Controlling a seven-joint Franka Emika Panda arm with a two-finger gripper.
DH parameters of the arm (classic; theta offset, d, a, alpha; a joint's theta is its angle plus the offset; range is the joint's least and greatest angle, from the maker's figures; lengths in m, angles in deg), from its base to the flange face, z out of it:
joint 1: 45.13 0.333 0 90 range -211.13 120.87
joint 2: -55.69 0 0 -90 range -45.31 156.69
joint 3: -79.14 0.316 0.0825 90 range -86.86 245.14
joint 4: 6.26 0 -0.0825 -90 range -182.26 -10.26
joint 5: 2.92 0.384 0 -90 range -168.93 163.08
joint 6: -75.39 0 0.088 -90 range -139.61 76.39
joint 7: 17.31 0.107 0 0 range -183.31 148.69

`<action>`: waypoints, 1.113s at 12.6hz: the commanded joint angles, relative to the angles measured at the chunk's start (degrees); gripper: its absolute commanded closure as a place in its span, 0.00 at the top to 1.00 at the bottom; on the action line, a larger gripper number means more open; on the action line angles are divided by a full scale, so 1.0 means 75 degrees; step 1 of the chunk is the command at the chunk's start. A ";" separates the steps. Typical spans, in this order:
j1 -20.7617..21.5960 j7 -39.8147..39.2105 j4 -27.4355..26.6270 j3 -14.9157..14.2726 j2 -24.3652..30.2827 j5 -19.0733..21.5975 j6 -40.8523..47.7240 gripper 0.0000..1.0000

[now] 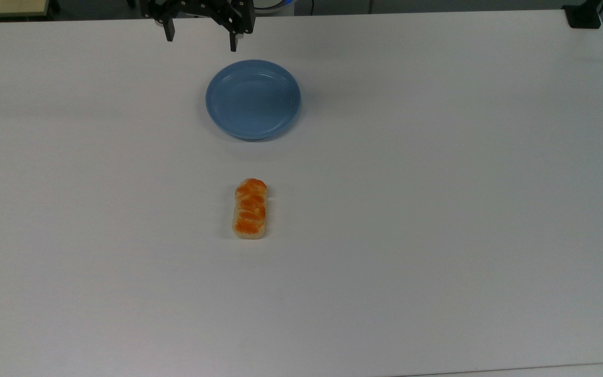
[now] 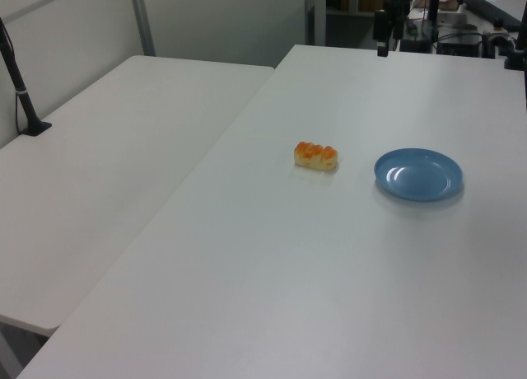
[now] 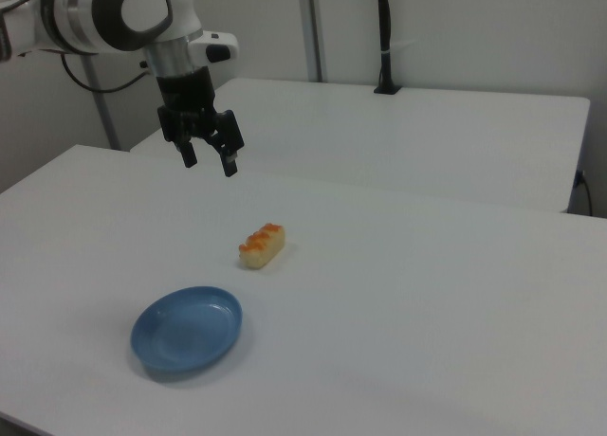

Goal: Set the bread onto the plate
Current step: 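Move the open gripper over the orange-topped bread roll and lower it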

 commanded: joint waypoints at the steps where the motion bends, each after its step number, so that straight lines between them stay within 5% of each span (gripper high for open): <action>1: -0.0065 -0.0203 -0.0097 -0.0047 0.0055 0.0106 0.0026 1.00; 9: -0.0042 -0.0228 0.0019 -0.0047 -0.0167 0.0095 -0.0091 1.00; 14: -0.0065 -0.0392 0.0383 -0.0047 -0.1011 0.0118 -0.0992 1.00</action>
